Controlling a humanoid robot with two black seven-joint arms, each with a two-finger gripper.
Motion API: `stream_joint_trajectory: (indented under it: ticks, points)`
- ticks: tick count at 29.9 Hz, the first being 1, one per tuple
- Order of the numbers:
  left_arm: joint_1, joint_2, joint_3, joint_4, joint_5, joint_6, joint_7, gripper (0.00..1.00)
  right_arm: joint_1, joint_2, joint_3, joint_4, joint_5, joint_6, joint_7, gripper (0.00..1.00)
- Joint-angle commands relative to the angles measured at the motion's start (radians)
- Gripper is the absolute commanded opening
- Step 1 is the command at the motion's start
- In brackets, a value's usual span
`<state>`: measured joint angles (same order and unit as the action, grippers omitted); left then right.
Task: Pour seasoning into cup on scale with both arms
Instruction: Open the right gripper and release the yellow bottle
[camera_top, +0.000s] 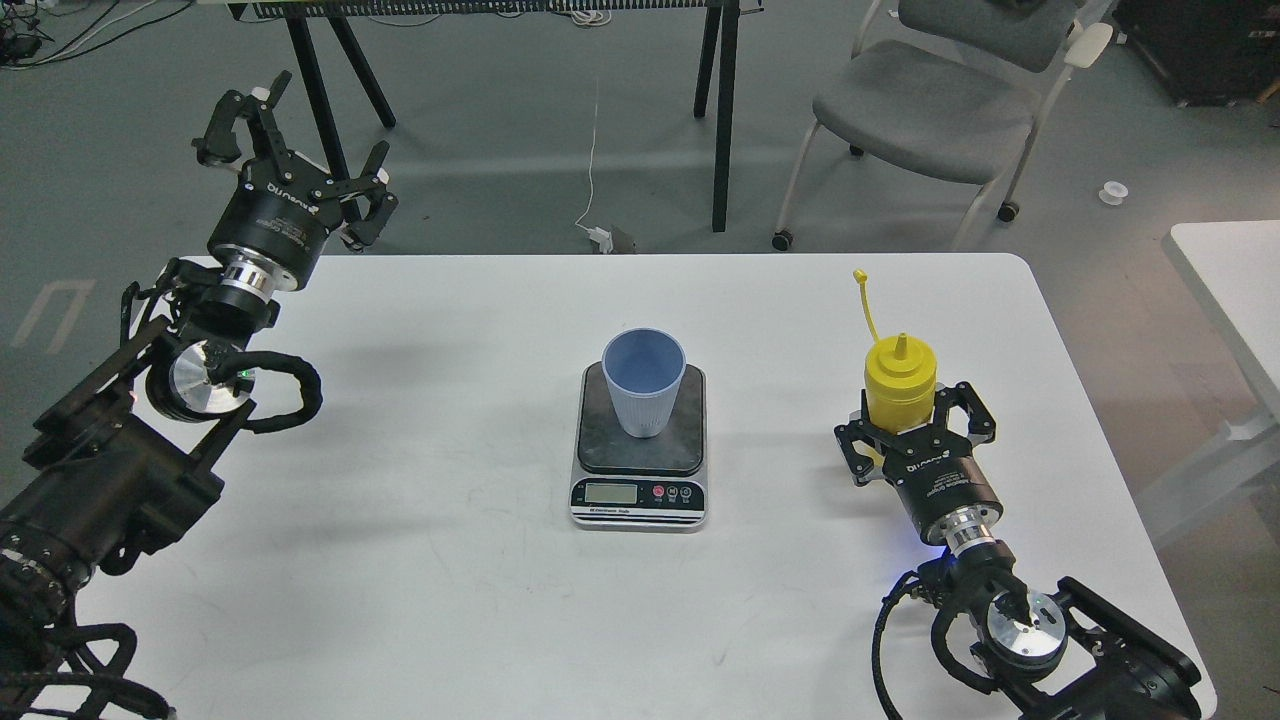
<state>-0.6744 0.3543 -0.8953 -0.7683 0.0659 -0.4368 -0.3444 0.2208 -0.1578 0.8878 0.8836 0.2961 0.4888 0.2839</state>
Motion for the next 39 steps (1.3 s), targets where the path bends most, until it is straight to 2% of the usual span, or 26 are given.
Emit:
stream_joint_trajectory:
  ticks: [1,3,10,14,16,27,33,39]
  points:
    - [-0.005,0.000,0.001,-0.002,0.002,0.001,0.001,1.00,-0.003,0.001,0.008,-0.012,0.000,0.000,-0.002,0.63]
    - [-0.005,0.000,0.000,-0.002,0.002,0.000,0.001,1.00,-0.003,0.001,0.010,-0.029,0.000,0.000,-0.002,0.67]
    - [0.003,-0.001,0.001,-0.003,0.002,0.001,0.001,1.00,-0.012,0.000,0.008,-0.071,0.000,0.000,-0.005,0.72]
    - [-0.007,0.000,0.038,-0.003,0.000,0.001,-0.002,1.00,-0.023,-0.002,0.008,-0.065,0.000,0.000,-0.002,0.88]
    - [-0.010,0.000,0.045,-0.003,0.000,0.001,-0.004,1.00,-0.037,-0.005,0.010,-0.051,0.001,0.000,0.000,0.92]
    - [-0.014,-0.025,0.047,-0.003,0.000,0.003,-0.002,1.00,-0.126,-0.012,0.095,0.032,0.002,0.000,0.000,0.97]
    - [-0.014,-0.023,0.047,-0.003,0.000,0.001,-0.002,1.00,-0.162,-0.040,0.100,0.051,0.002,0.000,0.001,0.99]
    - [-0.014,-0.020,0.046,-0.003,0.000,0.000,-0.004,1.00,-0.237,-0.101,0.097,0.152,0.002,0.000,0.000,0.99]
